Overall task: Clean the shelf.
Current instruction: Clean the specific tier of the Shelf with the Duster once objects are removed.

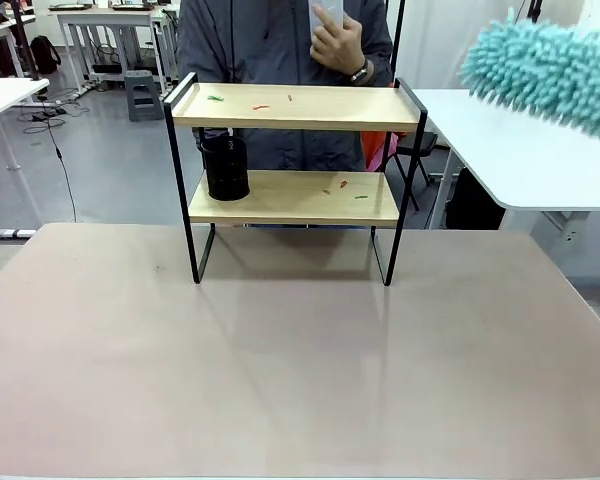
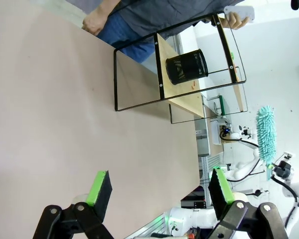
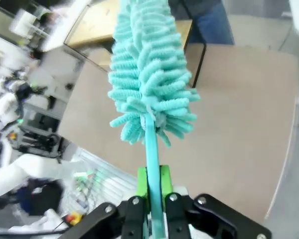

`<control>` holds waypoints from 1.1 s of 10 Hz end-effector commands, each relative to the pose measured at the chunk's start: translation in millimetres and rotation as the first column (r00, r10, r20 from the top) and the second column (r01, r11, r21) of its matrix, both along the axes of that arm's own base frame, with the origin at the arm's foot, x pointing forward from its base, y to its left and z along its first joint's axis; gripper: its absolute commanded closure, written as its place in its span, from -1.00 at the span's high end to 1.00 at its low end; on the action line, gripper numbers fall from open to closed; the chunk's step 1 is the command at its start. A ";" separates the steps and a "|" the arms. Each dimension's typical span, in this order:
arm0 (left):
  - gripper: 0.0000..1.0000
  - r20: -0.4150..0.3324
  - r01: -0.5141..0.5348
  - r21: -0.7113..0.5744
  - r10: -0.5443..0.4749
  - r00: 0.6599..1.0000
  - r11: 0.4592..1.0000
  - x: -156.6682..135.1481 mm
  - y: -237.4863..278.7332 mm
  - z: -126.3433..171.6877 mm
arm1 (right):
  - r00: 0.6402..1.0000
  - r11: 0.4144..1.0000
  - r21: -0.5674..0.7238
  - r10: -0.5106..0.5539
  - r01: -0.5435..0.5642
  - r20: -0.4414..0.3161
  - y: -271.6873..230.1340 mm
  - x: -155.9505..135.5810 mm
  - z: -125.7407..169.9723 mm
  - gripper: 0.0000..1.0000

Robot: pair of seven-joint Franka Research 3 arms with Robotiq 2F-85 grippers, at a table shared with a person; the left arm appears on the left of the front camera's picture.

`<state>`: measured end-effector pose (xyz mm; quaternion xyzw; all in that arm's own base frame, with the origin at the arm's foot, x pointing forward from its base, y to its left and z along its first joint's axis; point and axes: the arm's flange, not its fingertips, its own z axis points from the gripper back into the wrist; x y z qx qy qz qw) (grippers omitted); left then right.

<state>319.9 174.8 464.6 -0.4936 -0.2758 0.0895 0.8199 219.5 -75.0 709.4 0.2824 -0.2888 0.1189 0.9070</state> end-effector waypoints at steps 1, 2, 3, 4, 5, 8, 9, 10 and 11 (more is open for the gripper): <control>1.00 0.029 0.004 -0.004 -0.004 1.000 1.000 1.3 -1.3 0.1 | 0.997 0.979 -0.201 -0.021 0.037 0.079 76.7 45.1 64.7 -0.75; 1.00 0.029 0.004 -0.004 -0.004 1.000 1.000 1.3 -1.3 0.1 | 0.994 0.958 -0.280 -0.028 0.055 0.102 115.5 71.7 73.3 -0.75; 1.00 0.029 0.004 -0.004 -0.004 1.000 1.000 1.3 -1.3 0.1 | 0.997 0.948 -0.318 0.029 -0.005 0.072 150.3 97.1 68.0 -0.75; 1.00 0.029 0.004 -0.004 -0.004 1.000 1.000 1.3 -1.3 0.1 | 0.997 0.935 -0.354 0.010 0.018 0.077 177.5 113.6 53.4 -0.75; 1.00 0.029 0.004 -0.004 -0.004 1.000 1.000 1.3 -1.3 0.1 | 0.989 0.924 -0.375 -0.025 0.079 0.148 192.3 118.6 39.3 -0.75; 1.00 0.029 0.004 -0.004 -0.004 1.000 1.000 1.3 -1.3 0.1 | 0.991 0.929 -0.369 0.066 -0.019 0.115 207.9 120.4 41.7 -0.75; 1.00 0.029 0.004 -0.004 -0.004 1.000 1.000 1.3 -1.3 0.1 | 0.992 0.930 -0.359 -0.040 0.082 0.121 201.8 120.1 37.2 -0.75; 1.00 0.029 0.004 -0.004 -0.004 1.000 1.000 1.3 -1.3 0.1 | 0.986 0.934 -0.327 -0.106 0.142 0.126 215.3 148.8 28.7 -0.75; 1.00 0.029 0.004 -0.004 -0.004 1.000 1.000 1.3 -1.3 0.1 | 0.980 0.929 -0.327 -0.129 0.172 0.149 225.0 165.4 26.5 -0.75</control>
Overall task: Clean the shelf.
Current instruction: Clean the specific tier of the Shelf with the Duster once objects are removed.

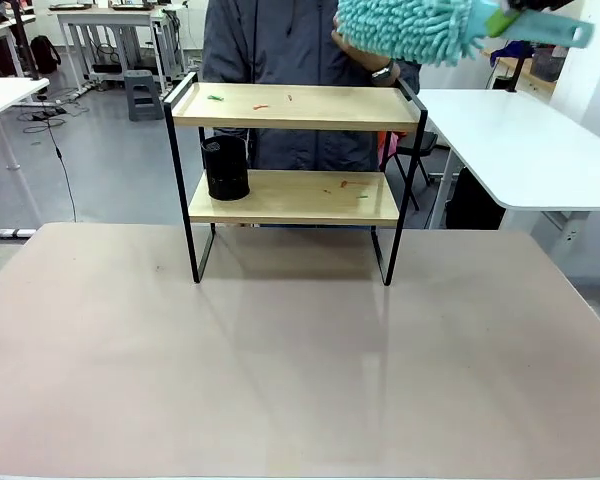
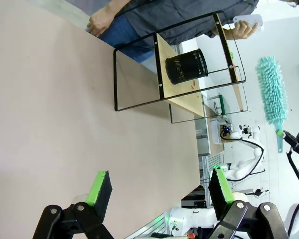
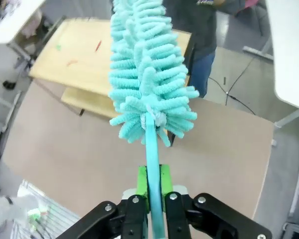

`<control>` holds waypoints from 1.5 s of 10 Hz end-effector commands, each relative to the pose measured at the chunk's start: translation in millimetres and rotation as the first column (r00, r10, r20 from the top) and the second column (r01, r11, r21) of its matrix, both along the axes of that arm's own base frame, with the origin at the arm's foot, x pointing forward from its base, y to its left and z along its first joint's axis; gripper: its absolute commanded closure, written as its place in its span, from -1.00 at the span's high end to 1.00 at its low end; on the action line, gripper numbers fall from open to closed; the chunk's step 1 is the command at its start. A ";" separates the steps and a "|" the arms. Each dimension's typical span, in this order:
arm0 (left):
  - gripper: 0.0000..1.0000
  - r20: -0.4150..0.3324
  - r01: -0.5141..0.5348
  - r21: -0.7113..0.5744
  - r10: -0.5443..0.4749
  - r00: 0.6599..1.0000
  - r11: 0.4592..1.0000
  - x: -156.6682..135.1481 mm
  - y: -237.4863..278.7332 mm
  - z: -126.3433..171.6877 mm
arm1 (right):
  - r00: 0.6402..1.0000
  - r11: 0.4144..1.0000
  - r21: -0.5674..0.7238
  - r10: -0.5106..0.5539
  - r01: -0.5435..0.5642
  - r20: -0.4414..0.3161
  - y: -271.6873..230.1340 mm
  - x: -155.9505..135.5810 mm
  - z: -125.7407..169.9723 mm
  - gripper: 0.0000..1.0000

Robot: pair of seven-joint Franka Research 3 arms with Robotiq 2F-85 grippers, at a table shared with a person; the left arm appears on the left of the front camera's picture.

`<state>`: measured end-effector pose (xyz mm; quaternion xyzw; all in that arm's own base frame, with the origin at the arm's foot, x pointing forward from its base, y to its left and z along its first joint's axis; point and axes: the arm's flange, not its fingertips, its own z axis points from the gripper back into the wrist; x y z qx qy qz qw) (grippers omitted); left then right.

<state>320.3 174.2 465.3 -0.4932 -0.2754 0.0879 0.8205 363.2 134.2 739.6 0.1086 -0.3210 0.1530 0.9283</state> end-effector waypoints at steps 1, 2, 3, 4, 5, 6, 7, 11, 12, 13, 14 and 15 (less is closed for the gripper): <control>1.00 0.028 0.001 -0.006 -0.001 1.000 1.000 1.0 -0.7 -0.6 | 0.993 0.994 0.013 -0.113 0.113 0.042 33.4 42.9 -9.0 -0.75; 1.00 0.028 0.001 -0.006 -0.001 1.000 1.000 1.0 -0.7 -0.6 | 0.993 0.993 0.016 -0.119 0.119 0.018 46.3 59.2 -19.1 -0.75; 1.00 0.028 0.001 -0.006 -0.001 1.000 1.000 1.0 -0.7 -0.6 | 0.989 0.989 0.003 -0.150 0.150 0.007 56.1 72.8 -31.0 -0.75; 1.00 0.028 0.001 -0.006 -0.001 1.000 1.000 1.0 -0.7 -0.6 | 0.989 0.989 0.009 -0.149 0.149 -0.021 67.7 81.7 -42.7 -0.75; 1.00 0.028 0.001 -0.006 -0.001 1.000 1.000 1.0 -0.7 -0.6 | 0.992 0.993 0.005 -0.121 0.121 -0.046 82.0 87.8 -51.7 -0.75; 1.00 0.028 0.001 -0.006 -0.001 1.000 1.000 1.0 -0.7 -0.6 | 0.995 0.996 0.016 -0.083 0.084 -0.063 95.6 91.9 -56.9 -0.75; 1.00 0.028 0.001 -0.006 -0.001 1.000 1.000 1.0 -0.7 -0.6 | 0.996 0.999 0.044 -0.027 0.031 -0.090 108.9 95.2 -60.1 -0.75; 1.00 0.028 0.001 -0.006 -0.001 1.000 1.000 1.0 -0.7 -0.6 | 0.948 0.962 0.139 0.259 -0.235 -0.187 165.4 99.4 -71.7 -0.75; 1.00 0.028 0.001 -0.006 -0.001 1.000 1.000 1.0 -0.7 -0.6 | 0.923 0.944 0.161 0.317 -0.287 -0.218 168.1 97.6 -69.7 -0.75; 1.00 0.028 0.001 -0.006 -0.001 1.000 1.000 1.0 -0.7 -0.6 | 0.889 0.926 0.170 0.372 -0.337 -0.268 163.1 94.9 -68.9 -0.75; 1.00 0.028 0.001 -0.006 -0.001 1.000 1.000 1.0 -0.7 -0.6 | 0.845 0.900 0.172 0.436 -0.401 -0.311 150.0 87.0 -66.0 -0.75; 1.00 0.028 0.001 -0.006 -0.001 1.000 1.000 1.0 -0.7 -0.6 | 0.814 0.880 0.160 0.474 -0.446 -0.335 133.4 78.3 -60.4 -0.75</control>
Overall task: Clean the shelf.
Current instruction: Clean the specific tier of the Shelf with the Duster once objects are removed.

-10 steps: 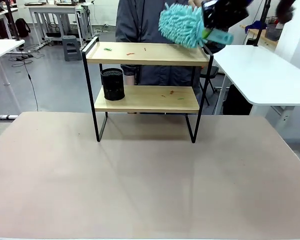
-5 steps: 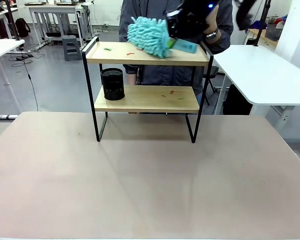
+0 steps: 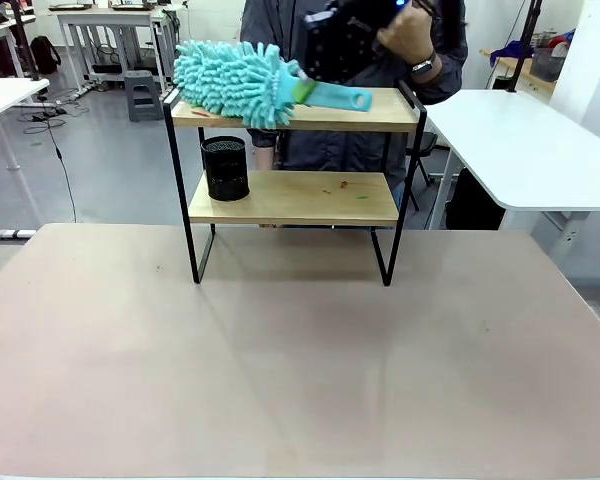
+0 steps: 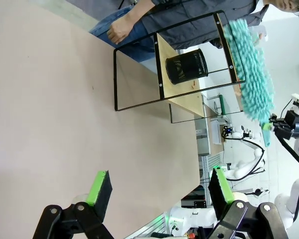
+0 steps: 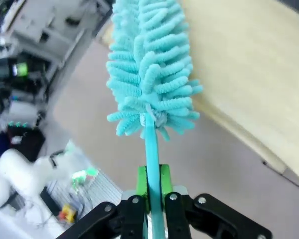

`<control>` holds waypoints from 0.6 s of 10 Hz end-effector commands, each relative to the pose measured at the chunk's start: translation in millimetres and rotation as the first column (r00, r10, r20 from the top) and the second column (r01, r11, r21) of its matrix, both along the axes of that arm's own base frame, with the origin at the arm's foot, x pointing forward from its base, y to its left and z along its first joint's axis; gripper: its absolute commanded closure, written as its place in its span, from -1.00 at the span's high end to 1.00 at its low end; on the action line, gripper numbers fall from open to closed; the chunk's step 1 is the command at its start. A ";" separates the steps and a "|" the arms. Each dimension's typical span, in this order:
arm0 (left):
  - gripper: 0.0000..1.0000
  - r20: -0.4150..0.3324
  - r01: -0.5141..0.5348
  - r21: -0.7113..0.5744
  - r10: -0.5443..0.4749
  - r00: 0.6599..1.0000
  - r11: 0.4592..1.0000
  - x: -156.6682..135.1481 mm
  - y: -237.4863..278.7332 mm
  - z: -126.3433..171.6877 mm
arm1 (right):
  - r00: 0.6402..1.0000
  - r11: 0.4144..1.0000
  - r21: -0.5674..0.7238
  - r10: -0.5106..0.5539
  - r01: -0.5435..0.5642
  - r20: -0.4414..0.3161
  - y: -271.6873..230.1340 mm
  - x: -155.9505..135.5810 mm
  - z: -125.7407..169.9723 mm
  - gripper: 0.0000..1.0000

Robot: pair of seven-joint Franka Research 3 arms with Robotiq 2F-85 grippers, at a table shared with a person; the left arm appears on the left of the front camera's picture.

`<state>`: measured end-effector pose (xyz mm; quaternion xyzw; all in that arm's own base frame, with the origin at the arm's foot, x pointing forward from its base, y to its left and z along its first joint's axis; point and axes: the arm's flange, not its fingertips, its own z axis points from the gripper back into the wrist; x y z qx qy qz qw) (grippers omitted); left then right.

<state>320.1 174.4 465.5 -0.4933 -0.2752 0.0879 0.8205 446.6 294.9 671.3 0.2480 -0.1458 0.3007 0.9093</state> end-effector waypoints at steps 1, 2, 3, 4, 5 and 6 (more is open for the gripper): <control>1.00 0.028 0.001 -0.006 0.000 1.000 1.000 1.2 -0.9 -0.7 | 0.980 0.981 -0.044 0.188 -0.190 -0.059 -50.1 -21.5 17.8 -0.75; 1.00 0.028 0.001 -0.006 0.000 1.000 1.000 1.2 -0.9 -0.7 | 0.946 0.951 -0.027 0.302 -0.307 -0.118 -74.0 -39.6 28.8 -0.75; 1.00 0.028 0.001 -0.006 0.000 1.000 1.000 1.2 -0.9 -0.7 | 0.893 0.904 0.063 0.428 -0.423 -0.138 -101.4 -60.8 39.7 -0.75; 1.00 0.028 0.001 -0.006 0.000 1.000 1.000 1.2 -0.9 -0.7 | 0.886 0.892 0.136 0.447 -0.430 -0.127 -123.7 -74.1 45.9 -0.75; 1.00 0.028 0.001 -0.006 0.000 1.000 1.000 1.2 -0.9 -0.7 | 0.908 0.901 0.196 0.409 -0.386 -0.093 -146.7 -79.1 47.9 -0.75; 1.00 0.028 0.001 -0.006 0.000 1.000 1.000 1.2 -0.9 -0.7 | 0.923 0.902 0.255 0.377 -0.348 -0.072 -168.4 -81.4 46.2 -0.75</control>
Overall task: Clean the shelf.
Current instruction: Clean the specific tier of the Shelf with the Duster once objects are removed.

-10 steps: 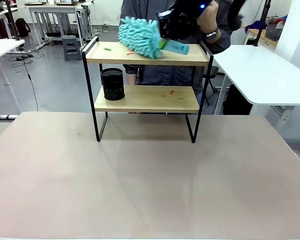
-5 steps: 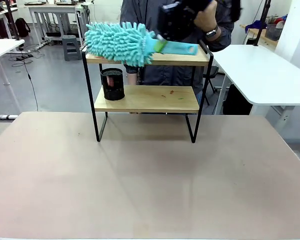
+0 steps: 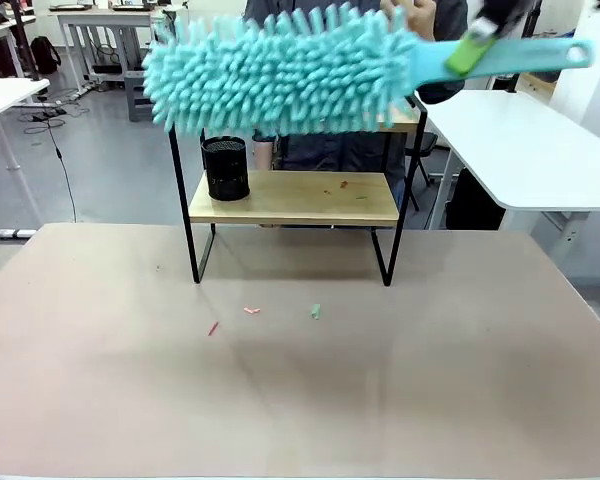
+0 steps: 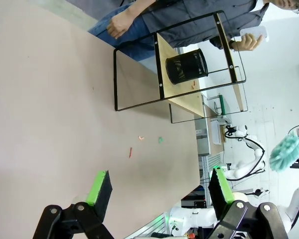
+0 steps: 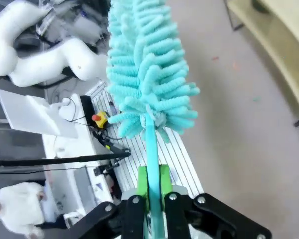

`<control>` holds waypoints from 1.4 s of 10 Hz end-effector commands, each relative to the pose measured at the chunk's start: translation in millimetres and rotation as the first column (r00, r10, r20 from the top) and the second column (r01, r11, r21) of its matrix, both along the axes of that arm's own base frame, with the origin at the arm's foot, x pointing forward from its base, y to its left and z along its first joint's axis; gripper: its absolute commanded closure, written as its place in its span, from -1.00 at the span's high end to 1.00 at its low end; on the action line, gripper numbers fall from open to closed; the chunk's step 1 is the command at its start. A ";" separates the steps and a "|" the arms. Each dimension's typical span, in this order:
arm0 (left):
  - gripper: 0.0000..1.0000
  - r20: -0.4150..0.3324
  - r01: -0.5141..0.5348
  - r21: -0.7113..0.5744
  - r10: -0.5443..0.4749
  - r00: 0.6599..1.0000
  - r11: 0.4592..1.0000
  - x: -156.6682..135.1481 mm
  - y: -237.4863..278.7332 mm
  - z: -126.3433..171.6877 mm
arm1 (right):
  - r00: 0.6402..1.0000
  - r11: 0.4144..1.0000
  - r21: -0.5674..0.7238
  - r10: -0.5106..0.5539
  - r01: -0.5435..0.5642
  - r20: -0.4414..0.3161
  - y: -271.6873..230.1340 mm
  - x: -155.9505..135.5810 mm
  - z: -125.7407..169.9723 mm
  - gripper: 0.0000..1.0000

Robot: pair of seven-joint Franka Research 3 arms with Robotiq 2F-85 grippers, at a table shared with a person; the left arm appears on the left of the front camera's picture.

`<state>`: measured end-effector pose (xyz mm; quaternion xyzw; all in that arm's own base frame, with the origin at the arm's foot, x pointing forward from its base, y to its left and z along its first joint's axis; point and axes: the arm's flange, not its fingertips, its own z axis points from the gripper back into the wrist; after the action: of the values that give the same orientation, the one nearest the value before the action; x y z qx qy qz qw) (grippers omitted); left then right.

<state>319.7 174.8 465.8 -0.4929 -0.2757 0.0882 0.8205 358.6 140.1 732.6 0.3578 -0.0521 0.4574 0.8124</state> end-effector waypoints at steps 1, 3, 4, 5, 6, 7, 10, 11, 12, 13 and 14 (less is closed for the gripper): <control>1.00 0.028 0.002 -0.007 -0.002 1.000 1.000 1.6 -1.2 -1.1 | 0.995 0.986 0.134 -0.093 0.097 -0.034 -32.3 4.4 -20.0 -0.75; 1.00 0.028 0.002 -0.007 -0.002 1.000 1.000 1.6 -1.2 -1.1 | 0.960 0.931 0.237 -0.275 0.279 -0.052 -96.9 -17.4 -23.7 -0.75; 1.00 0.028 0.002 -0.007 -0.002 1.000 1.000 1.6 -1.2 -1.1 | 0.906 0.858 0.304 -0.420 0.415 -0.051 -142.1 -38.9 -25.8 -0.75; 1.00 0.028 0.002 -0.007 -0.002 1.000 1.000 1.6 -1.2 -1.1 | 0.792 0.738 0.319 -0.605 0.595 -0.077 -186.1 -61.4 -35.5 -0.75; 1.00 0.028 0.002 -0.007 -0.002 1.000 1.000 1.6 -1.2 -1.1 | 0.678 0.633 0.274 -0.727 0.724 -0.108 -222.0 -86.6 -55.6 -0.75; 1.00 0.028 0.002 -0.007 -0.002 1.000 1.000 1.6 -1.2 -1.1 | 0.607 0.573 0.215 -0.778 0.791 -0.162 -243.6 -101.0 -77.8 -0.75; 1.00 0.028 0.002 -0.007 -0.002 1.000 1.000 1.6 -1.2 -1.1 | 0.480 0.528 -0.106 -0.825 0.842 -0.297 -266.9 -97.8 -149.0 -0.75; 1.00 0.028 0.002 -0.007 -0.002 1.000 1.000 1.6 -1.2 -1.1 | 0.555 0.550 0.082 -0.811 0.831 -0.184 -282.8 -119.6 -112.8 -0.75; 1.00 0.028 0.002 -0.007 -0.002 1.000 1.000 1.6 -1.2 -1.1 | 0.555 0.550 0.082 -0.811 0.831 -0.184 -282.8 -119.6 -112.8 -0.75; 1.00 0.028 0.002 -0.007 -0.002 1.000 1.000 1.6 -1.2 -1.1 | 0.555 0.550 0.082 -0.811 0.831 -0.184 -282.8 -119.6 -112.8 -0.75; 1.00 0.028 0.002 -0.007 -0.002 1.000 1.000 1.6 -1.2 -1.1 | 0.555 0.550 0.082 -0.811 0.831 -0.184 -282.8 -119.6 -112.8 -0.75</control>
<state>319.6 174.7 465.8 -0.4924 -0.2755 0.0883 0.8209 236.9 -142.6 618.2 0.3699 -0.1875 -0.0123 0.9099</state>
